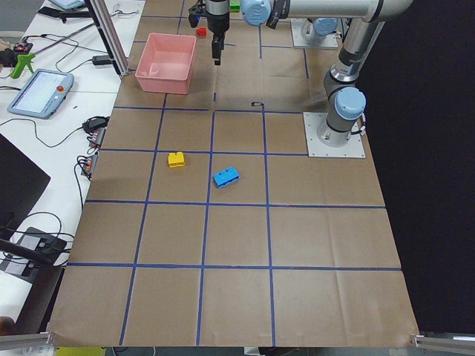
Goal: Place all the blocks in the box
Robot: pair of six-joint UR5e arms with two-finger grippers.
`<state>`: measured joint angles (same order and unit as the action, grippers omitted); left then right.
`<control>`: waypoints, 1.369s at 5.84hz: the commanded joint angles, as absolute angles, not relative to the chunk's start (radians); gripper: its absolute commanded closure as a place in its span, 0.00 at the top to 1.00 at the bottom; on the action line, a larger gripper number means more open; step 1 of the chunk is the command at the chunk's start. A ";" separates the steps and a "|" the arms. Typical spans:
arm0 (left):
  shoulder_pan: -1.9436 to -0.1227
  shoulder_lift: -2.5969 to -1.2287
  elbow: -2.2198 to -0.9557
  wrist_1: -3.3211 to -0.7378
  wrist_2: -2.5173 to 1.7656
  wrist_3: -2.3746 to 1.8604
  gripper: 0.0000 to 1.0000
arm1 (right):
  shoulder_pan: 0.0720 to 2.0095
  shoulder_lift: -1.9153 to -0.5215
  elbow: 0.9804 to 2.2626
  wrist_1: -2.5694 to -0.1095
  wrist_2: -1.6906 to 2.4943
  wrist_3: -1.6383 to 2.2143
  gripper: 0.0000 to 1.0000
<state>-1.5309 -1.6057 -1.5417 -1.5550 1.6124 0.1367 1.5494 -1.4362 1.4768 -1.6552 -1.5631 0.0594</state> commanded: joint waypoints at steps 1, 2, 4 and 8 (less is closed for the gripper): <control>-1.531 -1.605 -1.543 -1.554 1.614 0.137 1.00 | 1.545 -1.428 1.476 -1.652 -1.566 0.028 1.00; -1.525 -1.605 -1.545 -1.552 1.615 0.137 1.00 | 1.542 -1.428 1.480 -1.663 -1.565 0.025 1.00; -1.481 -1.608 -1.546 -1.540 1.615 0.143 1.00 | 1.424 -1.443 1.494 -1.730 -1.720 -0.065 1.00; -1.070 -1.627 -1.601 -1.539 1.615 0.352 1.00 | 1.119 -1.453 1.500 -1.717 -1.666 -0.432 1.00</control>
<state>-1.1815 -1.6152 -1.5709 -1.5504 1.6171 0.2648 1.1812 -1.4460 1.5000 -1.7195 -1.6785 -0.3557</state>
